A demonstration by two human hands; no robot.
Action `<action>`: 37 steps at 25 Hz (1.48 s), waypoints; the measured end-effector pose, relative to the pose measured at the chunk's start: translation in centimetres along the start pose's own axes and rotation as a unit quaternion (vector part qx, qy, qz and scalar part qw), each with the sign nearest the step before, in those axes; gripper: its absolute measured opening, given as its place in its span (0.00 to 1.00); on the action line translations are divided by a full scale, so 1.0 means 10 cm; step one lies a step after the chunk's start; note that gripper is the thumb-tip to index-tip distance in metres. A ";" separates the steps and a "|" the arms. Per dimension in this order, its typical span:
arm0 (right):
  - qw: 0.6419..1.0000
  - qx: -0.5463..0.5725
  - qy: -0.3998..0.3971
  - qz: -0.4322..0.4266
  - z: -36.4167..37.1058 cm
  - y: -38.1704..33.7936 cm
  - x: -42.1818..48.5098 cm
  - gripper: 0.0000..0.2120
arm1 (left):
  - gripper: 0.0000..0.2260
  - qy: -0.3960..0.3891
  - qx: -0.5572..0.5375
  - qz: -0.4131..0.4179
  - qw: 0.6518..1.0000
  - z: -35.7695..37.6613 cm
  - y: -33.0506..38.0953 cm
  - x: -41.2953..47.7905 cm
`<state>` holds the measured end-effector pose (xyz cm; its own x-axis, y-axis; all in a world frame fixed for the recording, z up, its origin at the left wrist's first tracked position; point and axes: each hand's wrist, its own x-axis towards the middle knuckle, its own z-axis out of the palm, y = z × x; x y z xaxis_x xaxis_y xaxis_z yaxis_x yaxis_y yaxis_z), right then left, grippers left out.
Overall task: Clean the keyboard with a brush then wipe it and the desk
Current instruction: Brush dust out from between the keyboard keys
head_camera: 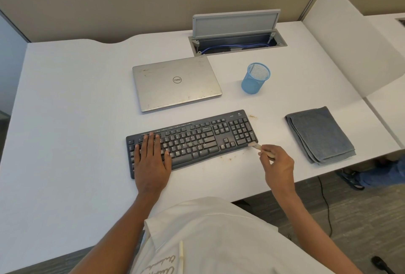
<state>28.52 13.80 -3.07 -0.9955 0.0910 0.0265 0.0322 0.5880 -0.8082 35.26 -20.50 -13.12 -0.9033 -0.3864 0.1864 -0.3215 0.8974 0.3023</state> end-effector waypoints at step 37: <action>0.974 -0.031 -0.155 -0.163 0.74 -0.34 -0.35 0.07 | 0.27 0.002 0.004 0.007 1.000 0.01 -0.02 0.00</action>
<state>31.28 5.48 -4.79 -0.9325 -0.3501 0.0892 -0.2943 0.5928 -0.7497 35.31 -20.66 -13.26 -0.9069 -0.3743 0.1937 -0.3108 0.9044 0.2924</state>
